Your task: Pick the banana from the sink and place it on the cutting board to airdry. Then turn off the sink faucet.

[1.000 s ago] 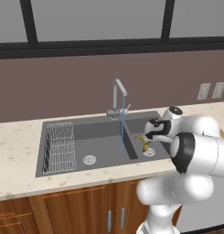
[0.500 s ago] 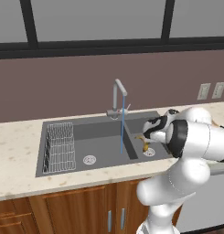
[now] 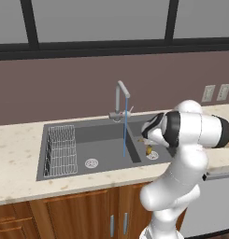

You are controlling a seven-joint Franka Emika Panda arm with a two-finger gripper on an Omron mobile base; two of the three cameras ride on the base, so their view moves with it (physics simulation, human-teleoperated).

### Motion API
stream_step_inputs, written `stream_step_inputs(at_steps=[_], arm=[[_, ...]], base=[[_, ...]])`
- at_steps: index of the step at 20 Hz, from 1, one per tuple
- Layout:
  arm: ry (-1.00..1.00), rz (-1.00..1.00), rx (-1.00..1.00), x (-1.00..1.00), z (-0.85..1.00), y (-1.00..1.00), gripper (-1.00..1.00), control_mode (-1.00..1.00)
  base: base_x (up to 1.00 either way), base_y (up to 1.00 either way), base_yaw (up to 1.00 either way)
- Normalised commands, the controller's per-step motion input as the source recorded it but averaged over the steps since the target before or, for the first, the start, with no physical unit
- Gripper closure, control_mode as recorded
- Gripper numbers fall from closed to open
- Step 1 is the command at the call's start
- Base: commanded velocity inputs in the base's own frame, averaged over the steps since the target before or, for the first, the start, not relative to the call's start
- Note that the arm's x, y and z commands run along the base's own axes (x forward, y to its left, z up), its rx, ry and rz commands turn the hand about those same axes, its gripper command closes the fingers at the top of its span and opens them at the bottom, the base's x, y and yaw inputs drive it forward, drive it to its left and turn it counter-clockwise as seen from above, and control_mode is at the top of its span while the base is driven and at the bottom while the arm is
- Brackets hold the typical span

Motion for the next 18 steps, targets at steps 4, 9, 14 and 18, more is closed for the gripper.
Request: stream_step_inputs(at_steps=[4,9,14,18], arm=[[0.0,0.0,0.01,0.25,-0.2,-0.03,-1.0,-1.0],[0.0,0.0,0.01,0.22,-0.29,-0.04,-1.0,-1.0],[0.0,0.0,0.01,0.19,-0.26,-0.05,-1.0,-1.0],[0.0,0.0,0.0,0.22,-0.24,-0.03,-1.0,-1.0]], base=[[0.0,0.0,0.0],[0.0,0.0,0.0],[0.0,0.0,0.0],[0.0,0.0,0.0]])
